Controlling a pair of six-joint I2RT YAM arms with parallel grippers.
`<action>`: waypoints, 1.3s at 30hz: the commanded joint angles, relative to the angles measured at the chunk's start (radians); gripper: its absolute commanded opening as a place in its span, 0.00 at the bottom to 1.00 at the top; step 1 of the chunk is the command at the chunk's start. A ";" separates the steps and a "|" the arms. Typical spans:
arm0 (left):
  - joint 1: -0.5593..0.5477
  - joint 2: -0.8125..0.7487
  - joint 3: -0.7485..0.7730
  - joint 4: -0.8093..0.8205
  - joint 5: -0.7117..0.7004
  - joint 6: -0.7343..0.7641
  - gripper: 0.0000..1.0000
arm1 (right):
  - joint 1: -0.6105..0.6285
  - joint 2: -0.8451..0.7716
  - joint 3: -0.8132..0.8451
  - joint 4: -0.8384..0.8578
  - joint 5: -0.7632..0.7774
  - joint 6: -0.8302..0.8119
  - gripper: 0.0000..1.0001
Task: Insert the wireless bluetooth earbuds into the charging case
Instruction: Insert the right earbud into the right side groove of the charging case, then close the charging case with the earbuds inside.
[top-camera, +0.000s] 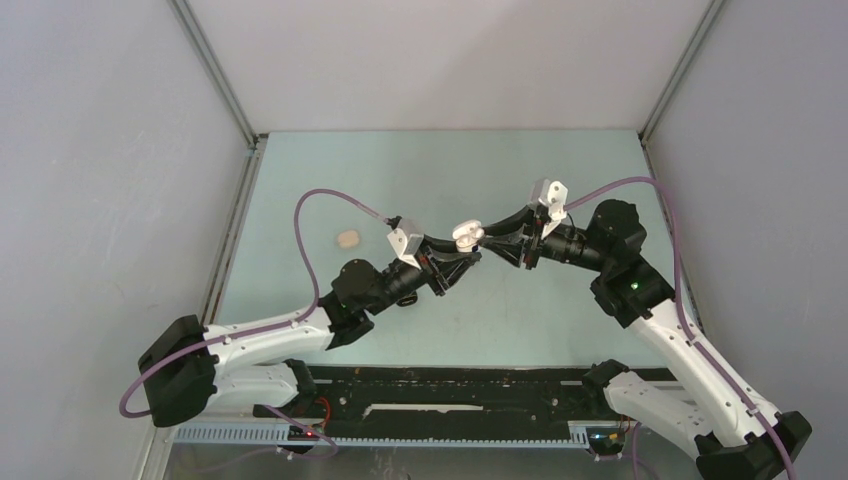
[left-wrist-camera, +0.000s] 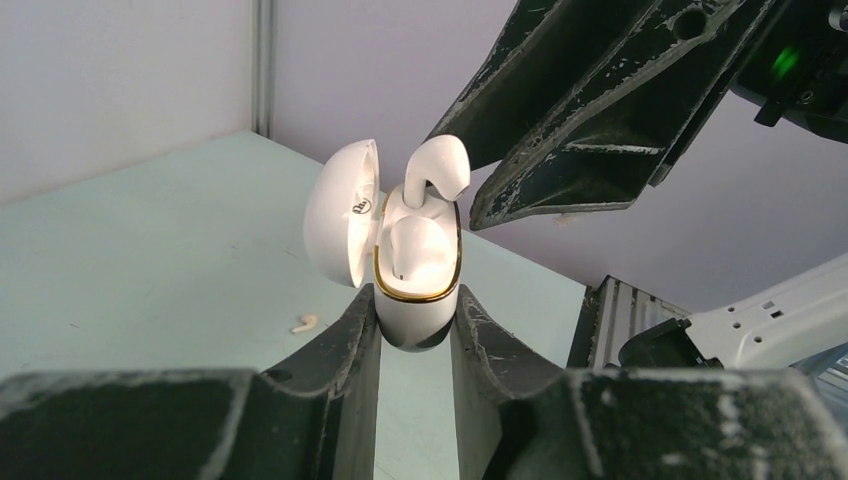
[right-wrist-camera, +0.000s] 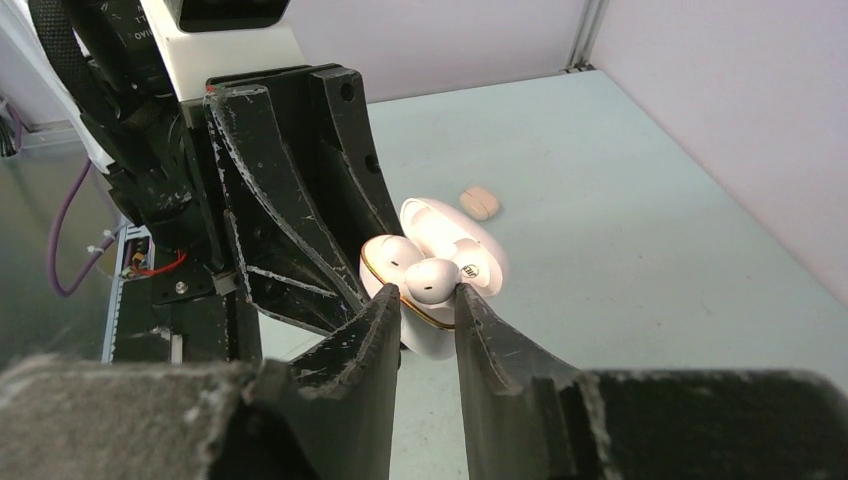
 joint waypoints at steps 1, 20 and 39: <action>0.008 -0.014 -0.006 0.069 -0.019 -0.004 0.00 | 0.008 -0.006 -0.004 -0.002 -0.016 0.011 0.29; 0.017 0.027 -0.023 0.117 -0.005 -0.022 0.00 | -0.095 -0.025 0.087 -0.185 -0.044 0.099 0.67; 0.017 0.110 -0.106 0.293 0.301 -0.055 0.01 | -0.366 -0.021 0.140 -0.809 -0.469 -0.311 0.79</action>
